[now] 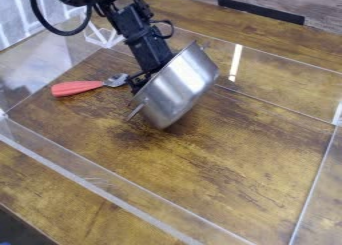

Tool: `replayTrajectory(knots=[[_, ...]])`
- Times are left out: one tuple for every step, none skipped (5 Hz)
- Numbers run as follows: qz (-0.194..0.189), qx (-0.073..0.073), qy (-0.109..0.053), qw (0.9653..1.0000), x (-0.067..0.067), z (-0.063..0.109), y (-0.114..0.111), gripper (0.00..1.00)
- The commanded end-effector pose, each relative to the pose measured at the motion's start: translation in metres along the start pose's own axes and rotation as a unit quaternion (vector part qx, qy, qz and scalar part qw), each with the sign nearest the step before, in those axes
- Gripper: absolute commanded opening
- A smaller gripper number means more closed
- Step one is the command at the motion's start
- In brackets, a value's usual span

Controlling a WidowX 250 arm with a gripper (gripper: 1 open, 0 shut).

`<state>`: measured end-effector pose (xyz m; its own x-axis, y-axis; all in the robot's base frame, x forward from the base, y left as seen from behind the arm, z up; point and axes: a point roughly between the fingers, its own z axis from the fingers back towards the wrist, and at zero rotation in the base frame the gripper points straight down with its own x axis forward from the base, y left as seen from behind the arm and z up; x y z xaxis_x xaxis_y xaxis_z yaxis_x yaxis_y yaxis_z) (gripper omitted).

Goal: Remove the green object from the silver pot and put it on the table

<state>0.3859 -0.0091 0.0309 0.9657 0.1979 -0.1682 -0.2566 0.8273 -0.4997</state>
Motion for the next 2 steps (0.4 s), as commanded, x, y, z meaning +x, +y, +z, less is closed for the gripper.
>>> replayTrajectory(knots=[[0.020,-0.003,0.045,0.9988,-0.0089,-0.0237,-0.0083,1.00],[0.042,-0.021,0.067,0.9966,-0.0115,-0.0271,-0.0140,0.00]])
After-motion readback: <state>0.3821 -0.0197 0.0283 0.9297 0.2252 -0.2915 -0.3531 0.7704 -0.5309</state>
